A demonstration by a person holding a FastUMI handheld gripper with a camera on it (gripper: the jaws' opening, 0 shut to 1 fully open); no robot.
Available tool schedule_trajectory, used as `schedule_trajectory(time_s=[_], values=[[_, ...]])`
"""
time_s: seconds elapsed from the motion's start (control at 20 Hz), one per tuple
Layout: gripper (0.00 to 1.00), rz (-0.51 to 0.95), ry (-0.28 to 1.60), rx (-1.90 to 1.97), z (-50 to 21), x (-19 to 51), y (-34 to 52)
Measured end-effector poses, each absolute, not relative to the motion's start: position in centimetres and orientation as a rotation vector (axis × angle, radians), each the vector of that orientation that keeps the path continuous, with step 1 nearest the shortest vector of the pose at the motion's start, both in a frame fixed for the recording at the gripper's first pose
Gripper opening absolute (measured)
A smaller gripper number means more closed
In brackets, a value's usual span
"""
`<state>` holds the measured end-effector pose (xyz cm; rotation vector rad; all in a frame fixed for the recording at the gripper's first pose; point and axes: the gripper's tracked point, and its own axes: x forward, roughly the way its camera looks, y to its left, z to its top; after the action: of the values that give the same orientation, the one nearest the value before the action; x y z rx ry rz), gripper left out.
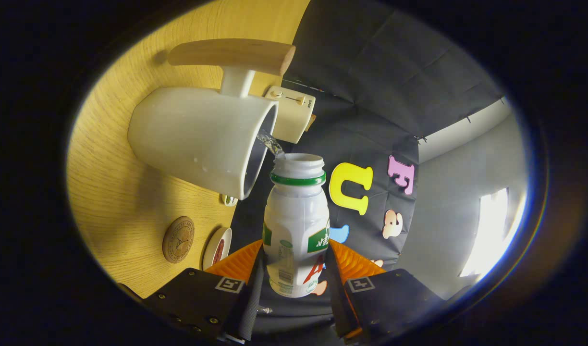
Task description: Take the bottle from table, then pour the juice into the cup, finally place the bottle on the coaster
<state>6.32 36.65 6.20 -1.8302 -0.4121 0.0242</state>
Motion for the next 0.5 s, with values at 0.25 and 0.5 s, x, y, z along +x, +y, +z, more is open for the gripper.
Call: schedule_trajectory(time_s=[0.25, 0.5], values=[[0.63, 0.013, -0.427, -1.867, 6.48, 6.26, 36.5], [0.63, 0.004, -0.432, -1.905, 6.94, 6.43, 36.42]])
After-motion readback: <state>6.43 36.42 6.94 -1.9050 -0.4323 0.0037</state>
